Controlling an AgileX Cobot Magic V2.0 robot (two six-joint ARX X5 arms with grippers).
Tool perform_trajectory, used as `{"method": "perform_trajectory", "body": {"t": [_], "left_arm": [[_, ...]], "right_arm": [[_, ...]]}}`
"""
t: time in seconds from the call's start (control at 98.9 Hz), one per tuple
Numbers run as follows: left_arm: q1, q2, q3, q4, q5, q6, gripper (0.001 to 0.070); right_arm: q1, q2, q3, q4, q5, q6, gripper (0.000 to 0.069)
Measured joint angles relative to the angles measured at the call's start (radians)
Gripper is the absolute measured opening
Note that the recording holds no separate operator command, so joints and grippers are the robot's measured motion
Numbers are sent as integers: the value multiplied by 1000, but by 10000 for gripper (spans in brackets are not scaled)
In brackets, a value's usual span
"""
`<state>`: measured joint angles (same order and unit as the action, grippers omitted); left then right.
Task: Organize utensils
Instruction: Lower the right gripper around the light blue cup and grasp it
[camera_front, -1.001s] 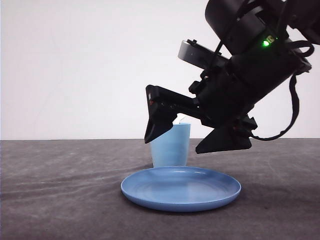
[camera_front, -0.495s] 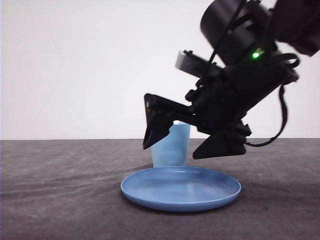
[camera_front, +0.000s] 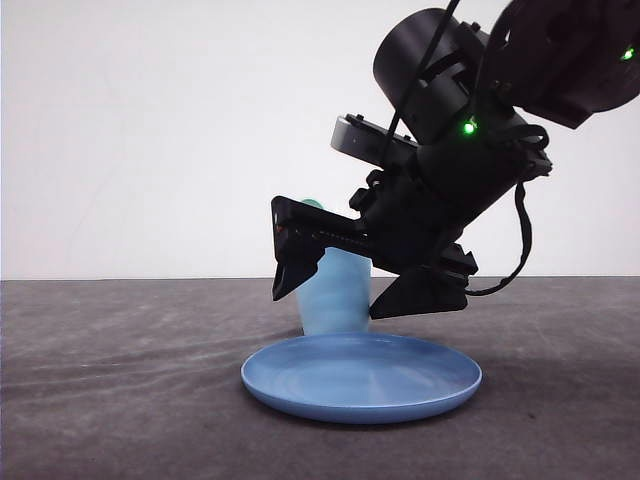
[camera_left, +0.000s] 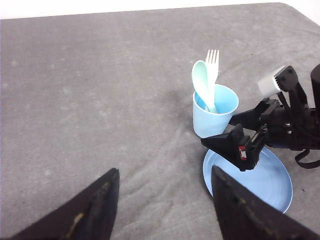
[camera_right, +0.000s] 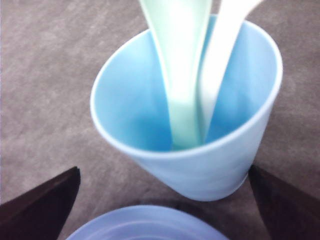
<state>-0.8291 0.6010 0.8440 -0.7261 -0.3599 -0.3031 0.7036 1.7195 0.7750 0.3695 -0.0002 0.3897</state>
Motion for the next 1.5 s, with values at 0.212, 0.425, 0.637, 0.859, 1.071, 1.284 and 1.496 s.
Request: {"method": "perform_trajectory", "body": {"t": [0.212,0.425,0.637,0.859,1.071,1.284,1.496], "left_arm": [[0,0,0,0,0,1,351],[0,0,0,1,0,1,351],[0,0,0,5,0,2,351],[0,1,0,16,0,2,351],[0,1,0,19,0,3,351],[0,1,0,20,0,3,351],[0,1,0,20,0,3,351]], "right_arm": [[-11,0,10,-12,3,-2,680],[-25,0,10,-13,30,-19,680],[-42,0,10,-8,27,-23,680],[-41,28,30,11,-4,-23,680],[-41,53,41,11,6,-23,676],[-41,53,41,11,15,-26,576],[-41,53,41,9,20,-27,433]]}}
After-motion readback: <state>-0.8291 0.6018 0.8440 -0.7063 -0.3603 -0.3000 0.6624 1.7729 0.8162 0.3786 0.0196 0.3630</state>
